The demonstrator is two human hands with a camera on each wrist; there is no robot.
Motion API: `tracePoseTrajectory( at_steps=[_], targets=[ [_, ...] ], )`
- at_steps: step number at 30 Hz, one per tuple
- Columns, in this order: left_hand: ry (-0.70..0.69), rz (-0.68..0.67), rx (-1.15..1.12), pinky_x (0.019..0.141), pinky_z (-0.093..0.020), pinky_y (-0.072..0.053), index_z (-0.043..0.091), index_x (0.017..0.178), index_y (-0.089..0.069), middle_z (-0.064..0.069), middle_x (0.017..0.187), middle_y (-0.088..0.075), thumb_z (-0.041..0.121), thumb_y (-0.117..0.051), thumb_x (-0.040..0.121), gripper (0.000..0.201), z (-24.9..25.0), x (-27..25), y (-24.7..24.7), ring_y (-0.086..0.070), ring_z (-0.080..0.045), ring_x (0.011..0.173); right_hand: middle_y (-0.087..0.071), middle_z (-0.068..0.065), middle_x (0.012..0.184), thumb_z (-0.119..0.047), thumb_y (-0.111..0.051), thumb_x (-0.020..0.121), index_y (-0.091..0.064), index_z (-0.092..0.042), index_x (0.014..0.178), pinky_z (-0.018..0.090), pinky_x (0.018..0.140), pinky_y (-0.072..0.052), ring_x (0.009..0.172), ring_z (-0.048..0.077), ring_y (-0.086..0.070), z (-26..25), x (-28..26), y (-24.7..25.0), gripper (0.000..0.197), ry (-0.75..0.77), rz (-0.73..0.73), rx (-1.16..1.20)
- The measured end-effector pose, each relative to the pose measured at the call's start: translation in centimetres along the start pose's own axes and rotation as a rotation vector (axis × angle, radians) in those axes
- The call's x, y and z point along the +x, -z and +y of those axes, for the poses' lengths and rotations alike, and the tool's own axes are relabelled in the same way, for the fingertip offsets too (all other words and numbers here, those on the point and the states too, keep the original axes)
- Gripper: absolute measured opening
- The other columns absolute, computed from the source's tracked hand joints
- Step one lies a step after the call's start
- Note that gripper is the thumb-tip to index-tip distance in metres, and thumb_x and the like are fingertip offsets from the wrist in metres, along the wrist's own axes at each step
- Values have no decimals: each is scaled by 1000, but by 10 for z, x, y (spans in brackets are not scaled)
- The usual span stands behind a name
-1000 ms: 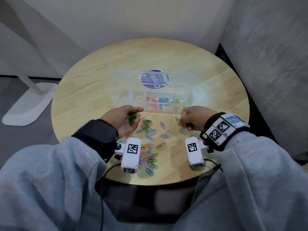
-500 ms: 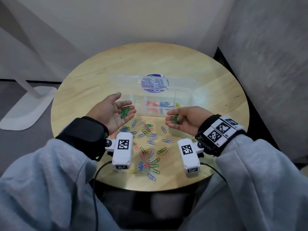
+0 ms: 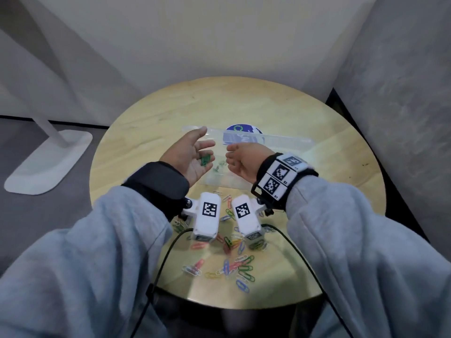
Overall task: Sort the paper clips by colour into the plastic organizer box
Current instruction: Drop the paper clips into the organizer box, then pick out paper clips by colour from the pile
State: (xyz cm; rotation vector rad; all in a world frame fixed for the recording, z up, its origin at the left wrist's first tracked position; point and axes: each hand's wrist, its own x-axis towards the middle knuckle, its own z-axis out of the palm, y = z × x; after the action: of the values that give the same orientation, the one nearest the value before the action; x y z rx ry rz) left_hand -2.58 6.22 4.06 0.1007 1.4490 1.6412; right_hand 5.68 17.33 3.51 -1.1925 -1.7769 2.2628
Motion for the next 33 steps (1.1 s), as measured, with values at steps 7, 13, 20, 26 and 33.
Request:
tracePoseTrajectory(
  at_steps=[7, 13, 20, 26, 33],
  targets=[
    [-59, -9, -48, 77, -22, -41, 11, 106, -59, -5, 98, -45, 43, -46, 92, 38, -7, 14, -7, -46, -13, 86, -57, 21, 123, 13, -28, 91, -57, 1, 111, 31, 95, -46, 116, 28, -57, 16, -35, 41, 37, 79, 69, 27],
    [-161, -26, 57, 115, -29, -21, 14, 125, -54, -6, 148, -36, 38, -38, 96, 41, -17, 11, -21, -26, -12, 142, -57, 5, 81, 1, -41, 92, -57, -12, 82, 25, 66, -47, 70, 16, -57, 39, -66, 104, 23, 22, 198, -142],
    [-291, 4, 397, 96, -20, -31, 21, 121, -56, 4, 132, -50, 39, -52, 90, 36, -30, 6, -34, -40, -10, 130, -61, 7, 85, -1, -50, 89, -60, -14, 84, 32, 77, -52, 81, 20, -60, 54, -75, 145, 17, -72, 231, -442],
    [-387, -219, 1334, 78, -23, -43, 31, 96, -59, 9, 91, -55, 34, -65, 82, 16, -61, -17, -62, -54, -11, 87, -58, 4, 91, -13, -66, 81, -59, -15, 89, 33, 77, -48, 84, 18, -53, 56, -78, 160, 11, -124, 333, -653],
    [-300, -320, 1845, 76, -29, -41, 25, 108, -59, 0, 113, -57, 28, -60, 80, 28, -107, -16, -77, -55, -23, 104, -56, 4, 111, -17, -68, 78, -51, -16, 118, 27, 76, -44, 96, 21, -55, 81, -76, 157, 44, -254, 357, -1014]
  ],
)
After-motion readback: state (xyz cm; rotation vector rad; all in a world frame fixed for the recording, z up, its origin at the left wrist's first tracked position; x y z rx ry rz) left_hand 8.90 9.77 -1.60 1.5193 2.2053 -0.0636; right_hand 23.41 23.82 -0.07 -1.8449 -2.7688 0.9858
